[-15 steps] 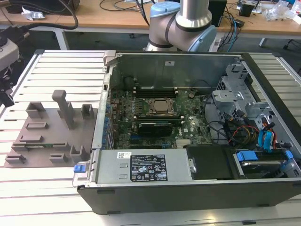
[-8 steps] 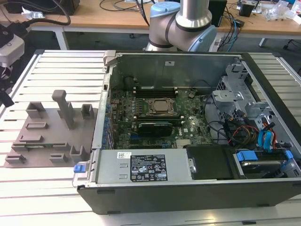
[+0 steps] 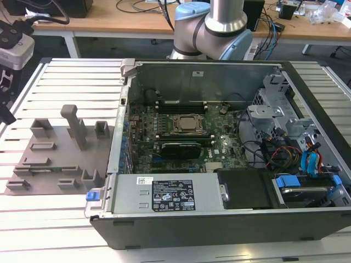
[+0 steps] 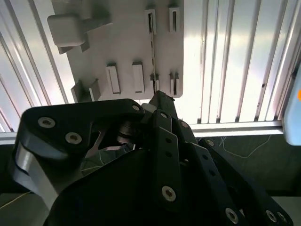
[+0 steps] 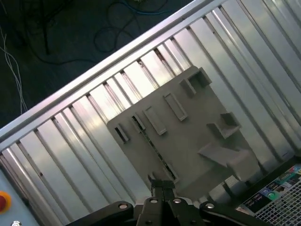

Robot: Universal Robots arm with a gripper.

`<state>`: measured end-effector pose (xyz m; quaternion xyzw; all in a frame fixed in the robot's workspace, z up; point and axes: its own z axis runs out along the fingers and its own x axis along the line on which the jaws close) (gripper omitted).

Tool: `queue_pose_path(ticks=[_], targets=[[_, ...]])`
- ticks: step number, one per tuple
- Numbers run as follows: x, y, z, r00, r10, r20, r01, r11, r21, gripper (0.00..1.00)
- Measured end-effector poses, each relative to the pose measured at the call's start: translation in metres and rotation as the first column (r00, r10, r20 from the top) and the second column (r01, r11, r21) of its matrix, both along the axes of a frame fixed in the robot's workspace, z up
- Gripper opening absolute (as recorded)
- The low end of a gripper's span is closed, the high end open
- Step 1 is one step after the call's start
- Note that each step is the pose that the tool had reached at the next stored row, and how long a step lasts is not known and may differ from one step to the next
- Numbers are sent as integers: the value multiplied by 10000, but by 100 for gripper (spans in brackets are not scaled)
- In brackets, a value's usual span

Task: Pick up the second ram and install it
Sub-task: 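Pick up the second ram and move it above second insertion slot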

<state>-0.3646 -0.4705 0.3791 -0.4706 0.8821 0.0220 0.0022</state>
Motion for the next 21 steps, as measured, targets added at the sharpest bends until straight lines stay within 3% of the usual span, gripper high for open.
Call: queue_pose_path(ticks=[3,5,8,12,15,17,19,21], targets=[[0,0,0,9975,700,0,-700,9975,0,10],[0,0,0,9911,1333,0,-1333,9911,0,10],[0,0,0,9819,1896,0,-1896,9819,0,10],[0,0,0,9631,2692,-1,-2692,9631,0,10],[0,0,0,9439,3303,0,-3303,9439,0,10],[0,0,0,9336,3582,-1,-3582,9336,0,10],[0,0,0,9148,4040,0,-4040,9148,0,10],[0,0,0,9024,4309,-1,-4309,9024,0,10]])
